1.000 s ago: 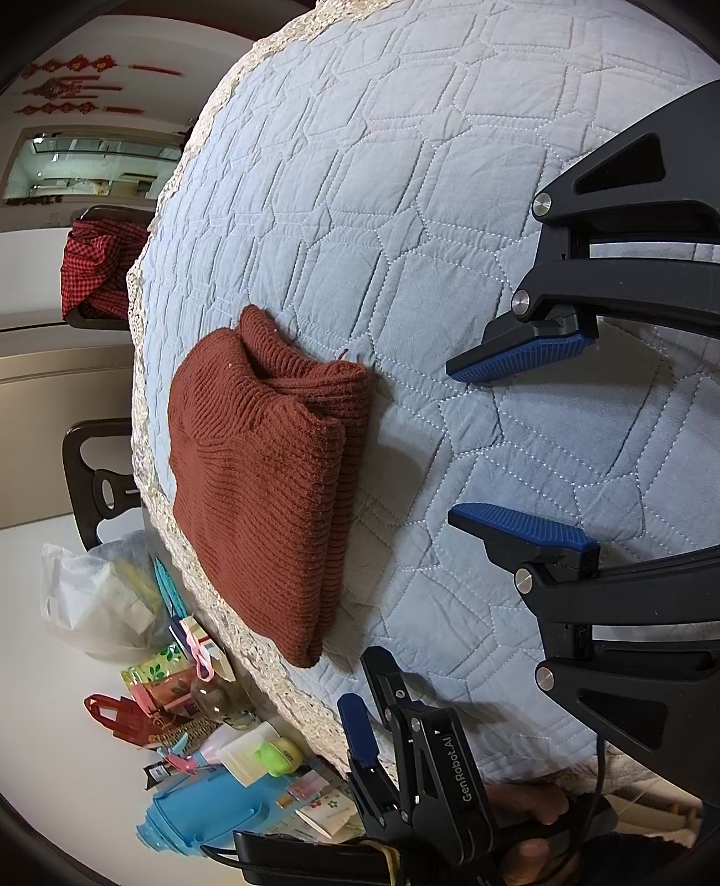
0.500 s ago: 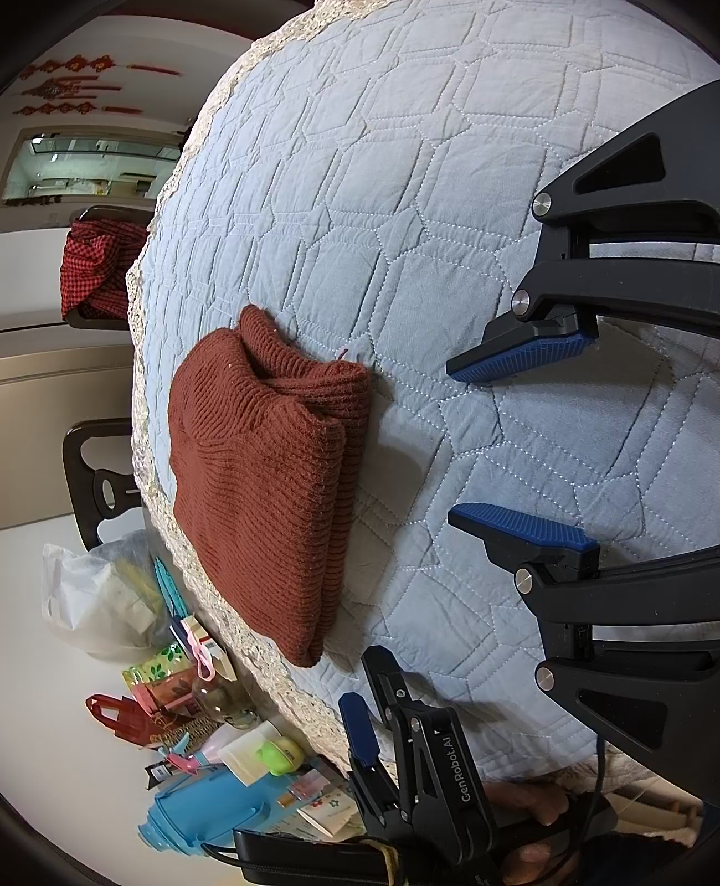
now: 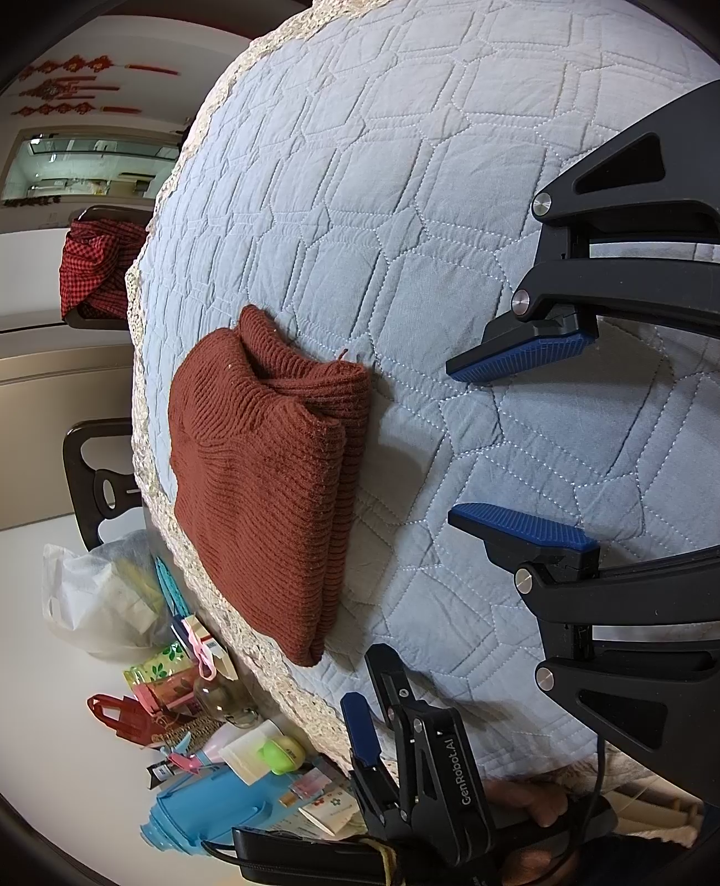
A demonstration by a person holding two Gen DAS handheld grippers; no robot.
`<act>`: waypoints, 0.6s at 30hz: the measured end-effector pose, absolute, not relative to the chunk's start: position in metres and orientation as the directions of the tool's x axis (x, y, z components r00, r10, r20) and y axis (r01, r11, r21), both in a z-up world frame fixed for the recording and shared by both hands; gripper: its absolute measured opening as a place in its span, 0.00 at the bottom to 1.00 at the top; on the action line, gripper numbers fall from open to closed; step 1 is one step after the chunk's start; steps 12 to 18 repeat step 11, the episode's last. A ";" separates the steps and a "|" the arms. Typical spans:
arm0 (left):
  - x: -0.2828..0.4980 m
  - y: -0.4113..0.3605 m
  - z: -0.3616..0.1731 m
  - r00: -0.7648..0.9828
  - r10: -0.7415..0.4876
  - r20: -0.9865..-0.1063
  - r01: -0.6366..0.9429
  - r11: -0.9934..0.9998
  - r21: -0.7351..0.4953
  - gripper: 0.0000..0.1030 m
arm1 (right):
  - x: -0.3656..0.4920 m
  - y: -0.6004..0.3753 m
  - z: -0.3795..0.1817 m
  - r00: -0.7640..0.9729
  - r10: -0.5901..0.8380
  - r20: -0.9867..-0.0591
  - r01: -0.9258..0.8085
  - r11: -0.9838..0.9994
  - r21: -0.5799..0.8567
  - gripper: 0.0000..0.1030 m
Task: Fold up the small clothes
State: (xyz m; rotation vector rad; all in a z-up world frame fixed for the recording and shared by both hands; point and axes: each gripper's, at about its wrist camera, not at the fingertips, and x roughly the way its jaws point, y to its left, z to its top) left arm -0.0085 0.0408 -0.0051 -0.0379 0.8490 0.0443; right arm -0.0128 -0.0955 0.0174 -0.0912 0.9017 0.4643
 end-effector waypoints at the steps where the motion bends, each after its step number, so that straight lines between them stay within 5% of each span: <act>1: -0.008 0.041 -0.005 0.659 0.024 -0.751 -0.054 0.998 -0.017 0.68 | -0.012 -0.096 0.018 0.528 0.352 -0.773 -0.426 0.897 0.117 0.45; 18: -0.008 0.039 -0.005 0.658 0.028 -0.753 -0.060 0.998 -0.016 0.68 | -0.012 -0.097 0.017 0.526 0.357 -0.772 -0.425 0.897 0.125 0.45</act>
